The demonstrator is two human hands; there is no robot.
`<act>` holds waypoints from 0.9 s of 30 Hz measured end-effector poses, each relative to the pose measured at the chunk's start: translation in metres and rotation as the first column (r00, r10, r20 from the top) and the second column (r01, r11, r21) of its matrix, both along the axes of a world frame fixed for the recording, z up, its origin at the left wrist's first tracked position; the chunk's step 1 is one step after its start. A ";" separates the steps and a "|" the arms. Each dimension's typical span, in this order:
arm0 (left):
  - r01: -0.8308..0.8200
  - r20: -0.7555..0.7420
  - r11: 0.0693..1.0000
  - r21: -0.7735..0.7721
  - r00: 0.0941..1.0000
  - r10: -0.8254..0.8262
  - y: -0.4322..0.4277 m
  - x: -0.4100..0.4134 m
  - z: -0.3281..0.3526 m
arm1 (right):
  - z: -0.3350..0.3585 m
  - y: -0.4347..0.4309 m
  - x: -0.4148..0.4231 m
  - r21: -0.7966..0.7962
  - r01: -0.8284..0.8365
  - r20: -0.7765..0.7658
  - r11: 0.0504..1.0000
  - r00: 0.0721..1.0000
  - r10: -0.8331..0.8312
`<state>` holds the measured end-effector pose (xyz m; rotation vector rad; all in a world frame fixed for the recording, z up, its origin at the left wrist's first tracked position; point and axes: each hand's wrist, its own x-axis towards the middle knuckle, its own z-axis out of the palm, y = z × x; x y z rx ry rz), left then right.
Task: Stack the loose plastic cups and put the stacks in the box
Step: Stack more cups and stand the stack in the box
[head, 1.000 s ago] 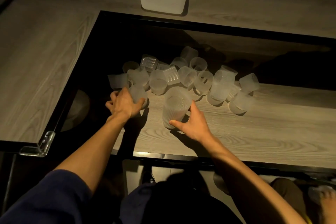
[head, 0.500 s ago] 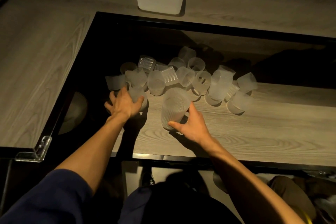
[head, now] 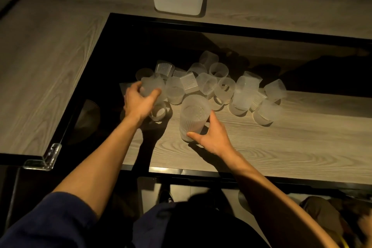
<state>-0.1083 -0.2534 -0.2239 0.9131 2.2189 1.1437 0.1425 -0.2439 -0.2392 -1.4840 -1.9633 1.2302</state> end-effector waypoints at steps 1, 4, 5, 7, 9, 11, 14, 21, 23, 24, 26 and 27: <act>0.003 0.133 0.996 0.093 0.991 -0.016 0.002 0.002 0.010 | 0.000 0.000 0.000 -0.001 -0.004 0.002 1.000 1.000 0.004; 0.202 0.179 0.946 0.254 0.951 -0.251 0.003 0.015 0.038 | 0.000 0.000 0.000 0.006 -0.018 0.002 1.000 1.000 0.018; 0.286 0.161 0.914 0.287 0.926 -0.340 0.001 0.022 0.047 | 0.000 0.001 0.000 0.009 -0.021 0.001 1.000 1.000 0.021; 0.427 0.135 0.845 0.323 0.863 -0.488 -0.003 0.037 0.062 | 0.000 0.001 0.001 0.009 -0.022 0.002 1.000 1.000 0.022; 0.527 0.114 0.782 0.333 0.800 -0.589 -0.007 0.048 0.067 | 0.000 0.000 0.000 0.017 -0.021 0.006 1.000 1.000 0.021; 0.595 0.097 0.736 0.323 0.753 -0.651 -0.010 0.055 0.070 | 0.000 0.000 0.000 0.024 -0.021 -0.001 0.999 1.000 0.021; 0.640 0.056 0.707 0.300 0.729 -0.683 -0.015 0.060 0.070 | -0.001 -0.001 0.001 0.024 -0.013 -0.025 1.000 1.000 0.014; 0.671 -0.026 0.700 0.246 0.726 -0.687 -0.018 0.062 0.075 | -0.001 -0.001 0.001 0.046 -0.025 -0.025 0.999 0.999 0.026; 0.672 -0.054 0.707 0.219 0.732 -0.679 -0.018 0.060 0.072 | 0.000 0.000 0.001 0.037 -0.031 -0.021 0.999 0.999 0.032; 0.680 -0.069 0.706 0.200 0.728 -0.682 -0.018 0.059 0.070 | 0.000 -0.001 0.001 0.035 -0.033 -0.020 0.999 0.999 0.033; 0.706 -0.096 0.692 0.152 0.707 -0.700 -0.019 0.061 0.068 | -0.002 -0.001 0.001 0.038 -0.027 -0.020 0.999 0.999 0.027; 0.716 -0.121 0.686 0.127 0.698 -0.706 -0.019 0.063 0.066 | -0.002 -0.001 0.002 0.038 -0.022 -0.022 0.999 0.999 0.023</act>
